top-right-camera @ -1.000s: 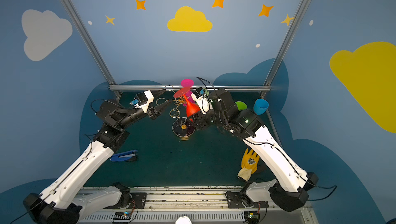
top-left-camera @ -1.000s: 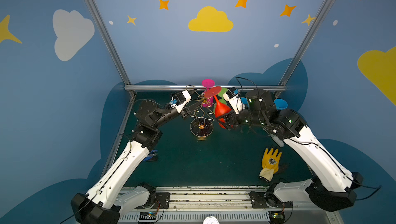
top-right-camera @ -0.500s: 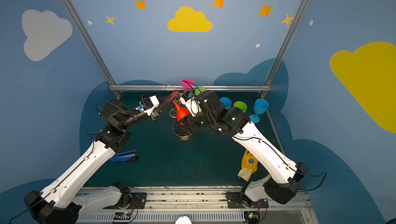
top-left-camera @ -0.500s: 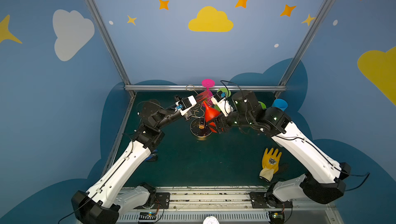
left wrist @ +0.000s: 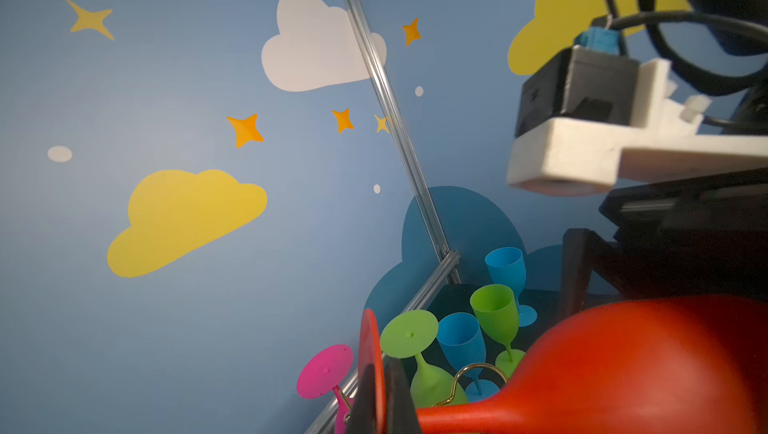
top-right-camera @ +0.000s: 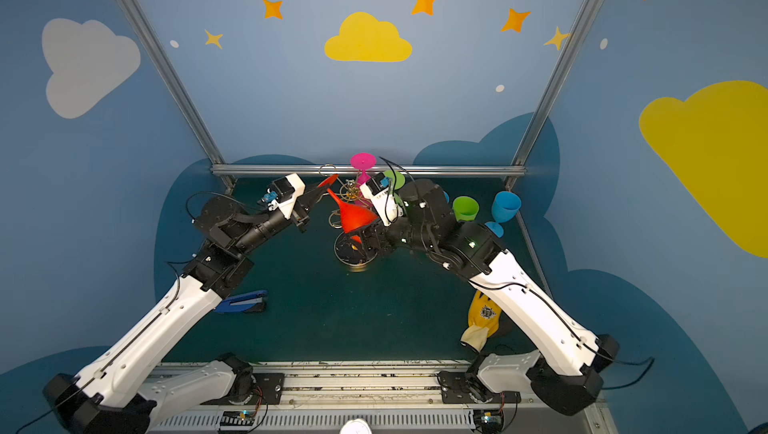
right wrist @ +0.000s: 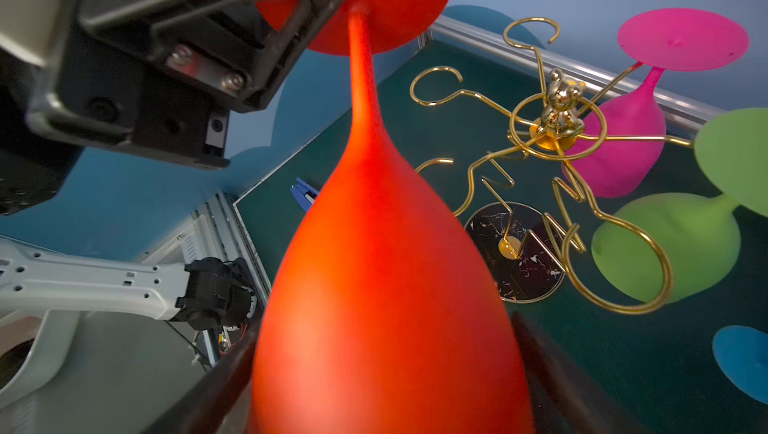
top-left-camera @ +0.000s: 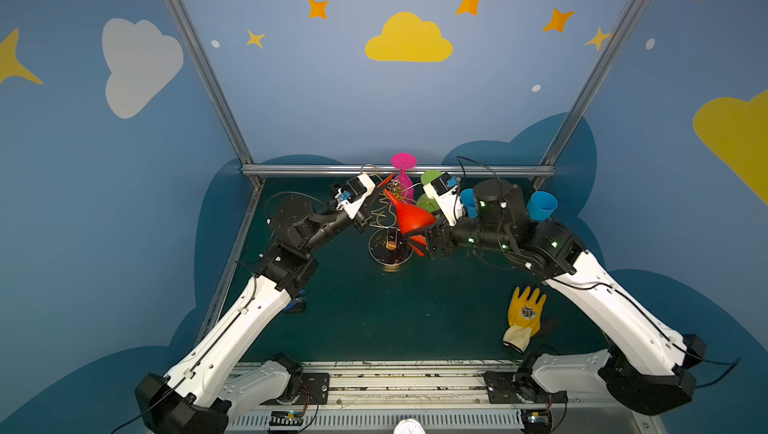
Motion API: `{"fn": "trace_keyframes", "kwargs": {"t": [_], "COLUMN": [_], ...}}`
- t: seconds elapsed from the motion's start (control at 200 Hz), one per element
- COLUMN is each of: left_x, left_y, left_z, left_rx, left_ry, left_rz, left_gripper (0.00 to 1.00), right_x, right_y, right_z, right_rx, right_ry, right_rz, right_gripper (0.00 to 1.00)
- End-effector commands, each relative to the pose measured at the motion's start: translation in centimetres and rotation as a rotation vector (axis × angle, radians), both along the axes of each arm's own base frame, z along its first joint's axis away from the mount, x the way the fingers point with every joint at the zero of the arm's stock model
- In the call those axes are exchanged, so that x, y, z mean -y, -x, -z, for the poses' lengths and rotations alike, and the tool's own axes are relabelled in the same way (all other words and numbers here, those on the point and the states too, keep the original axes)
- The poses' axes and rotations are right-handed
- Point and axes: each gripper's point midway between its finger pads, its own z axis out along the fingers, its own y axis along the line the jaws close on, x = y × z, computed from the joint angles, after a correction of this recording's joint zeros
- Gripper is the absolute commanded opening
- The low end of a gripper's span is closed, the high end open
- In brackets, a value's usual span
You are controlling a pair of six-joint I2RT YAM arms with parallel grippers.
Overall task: Take the wine glass off the wine glass rack
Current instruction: 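Open the left gripper off the red glass foot while the right gripper holds the stem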
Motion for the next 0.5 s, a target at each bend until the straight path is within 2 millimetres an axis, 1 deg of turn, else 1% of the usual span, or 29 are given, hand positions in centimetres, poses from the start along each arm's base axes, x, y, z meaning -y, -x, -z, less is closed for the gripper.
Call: {"fn": "trace_keyframes", "kwargs": {"t": [0.0,0.115,0.195,0.345,0.395,0.496], "left_x": [-3.0,-3.6,-3.6,-3.5,-3.3,-3.1], "left_y": [-1.1,-1.4,-1.3,-1.1,-0.9,-0.7], "left_z": [-2.0,-1.3,-1.1,-1.3,-1.3,-1.3], "left_rx": [-0.091,-0.177,-0.205,-0.233,-0.238,-0.241], "left_ry": [0.146,0.193,0.220,0.258,0.264,0.272], "left_rz": [-0.150,-0.168,-0.157,-0.133,-0.119,-0.099], "left_gripper": [0.03,0.03,0.03,0.03,0.03,0.03], "right_x": [1.0,2.7,4.0,5.9,6.2,6.3], "right_y": [1.0,1.3,1.5,1.7,1.6,1.1], "right_z": [-3.4,-4.8,-5.1,-4.8,-4.5,-3.7], "right_rx": [0.002,0.018,0.027,0.032,0.028,0.018], "right_ry": [-0.200,-0.310,-0.346,-0.365,-0.366,-0.359], "right_rz": [-0.047,-0.044,-0.025,0.031,0.046,0.070], "right_gripper": [0.85,0.85,0.85,0.84,0.84,0.79]}}
